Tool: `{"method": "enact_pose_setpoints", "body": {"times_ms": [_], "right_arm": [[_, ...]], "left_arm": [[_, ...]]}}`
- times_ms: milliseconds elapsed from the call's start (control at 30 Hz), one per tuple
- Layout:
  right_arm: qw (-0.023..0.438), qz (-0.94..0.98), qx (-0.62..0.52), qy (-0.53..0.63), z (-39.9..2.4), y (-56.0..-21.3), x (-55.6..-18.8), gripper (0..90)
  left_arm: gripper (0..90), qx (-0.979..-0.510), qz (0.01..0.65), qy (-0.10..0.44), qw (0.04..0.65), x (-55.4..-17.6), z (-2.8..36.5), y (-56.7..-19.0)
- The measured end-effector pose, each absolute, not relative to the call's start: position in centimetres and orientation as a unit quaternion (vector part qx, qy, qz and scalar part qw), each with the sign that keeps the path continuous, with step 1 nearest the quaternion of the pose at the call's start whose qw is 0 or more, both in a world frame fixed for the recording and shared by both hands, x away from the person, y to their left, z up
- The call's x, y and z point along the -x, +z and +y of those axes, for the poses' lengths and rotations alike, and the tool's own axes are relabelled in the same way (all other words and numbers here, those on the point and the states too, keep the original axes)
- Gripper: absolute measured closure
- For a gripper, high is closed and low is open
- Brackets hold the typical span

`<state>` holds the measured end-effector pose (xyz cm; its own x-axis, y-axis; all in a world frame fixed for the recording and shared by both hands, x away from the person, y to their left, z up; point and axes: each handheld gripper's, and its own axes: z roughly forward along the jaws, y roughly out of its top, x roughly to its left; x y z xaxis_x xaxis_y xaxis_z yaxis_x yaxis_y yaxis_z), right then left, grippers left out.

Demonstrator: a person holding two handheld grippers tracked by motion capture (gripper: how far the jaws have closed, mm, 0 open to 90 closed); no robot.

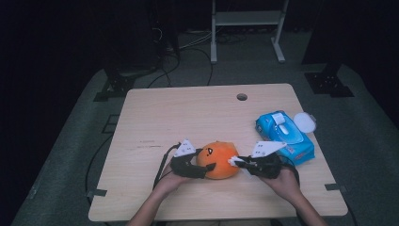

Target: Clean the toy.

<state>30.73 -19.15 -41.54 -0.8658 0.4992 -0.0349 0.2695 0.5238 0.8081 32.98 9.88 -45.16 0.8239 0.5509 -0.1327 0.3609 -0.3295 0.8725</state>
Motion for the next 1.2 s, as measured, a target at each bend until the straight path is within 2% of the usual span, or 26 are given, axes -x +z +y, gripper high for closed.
{"method": "enact_pose_setpoints", "body": {"times_ms": [167, 367, 500, 567, 633, 767, 867, 1000, 1100, 1200], "right_arm": [[0.132, 0.865, -0.214, 0.435, -18.6, -41.5, -30.4, 79.9], [0.16, 0.873, -0.2, 0.415, -16.9, -42.1, -29.8, 77.2], [0.129, 0.872, -0.206, 0.426, -16.9, -42.5, -30.0, 69.6], [0.134, 0.875, -0.201, 0.419, -16.7, -42.7, -30.0, 69.7], [0.146, 0.876, -0.2, 0.415, -16.5, -42.8, -29.9, 69.6], [0.172, 0.875, -0.198, 0.406, -16.3, -43.1, -30.0, 69.4], [0.182, 0.877, -0.193, 0.399, -16.3, -43.2, -29.9, 73.0], [0.222, 0.88, -0.197, 0.37, -16.2, -42.4, -29.8, 79.3], [0.216, 0.868, -0.228, 0.386, -17.3, -41.7, -30.2, 79.5], [0.181, 0.859, -0.237, 0.416, -17.8, -41.6, -30.3, 79.5]], "left_arm": [[21.6, -0.812, 0.277, 0.098, 0.504, -32.8, 9.6, -45.2], [20.9, -0.82, 0.261, 0.102, 0.5, -32.4, 9.2, -45.1], [19.9, -0.832, 0.232, 0.102, 0.493, -32.1, 9.1, -44.9], [17.4, -0.839, 0.213, 0.095, 0.491, -32.0, 9.1, -44.8], [11.3, -0.851, 0.189, 0.097, 0.481, -31.9, 8.9, -45.0], [11.2, -0.852, 0.187, 0.113, 0.475, -31.7, 8.6, -45.2], [14.0, -0.851, 0.187, 0.116, 0.477, -31.7, 8.6, -45.2], [17.4, -0.842, 0.205, 0.128, 0.483, -32.0, 8.8, -45.1], [18.7, -0.84, 0.207, 0.123, 0.485, -32.2, 9.0, -45.2], [18.8, -0.843, 0.204, 0.126, 0.482, -32.3, 9.0, -45.2]]}}
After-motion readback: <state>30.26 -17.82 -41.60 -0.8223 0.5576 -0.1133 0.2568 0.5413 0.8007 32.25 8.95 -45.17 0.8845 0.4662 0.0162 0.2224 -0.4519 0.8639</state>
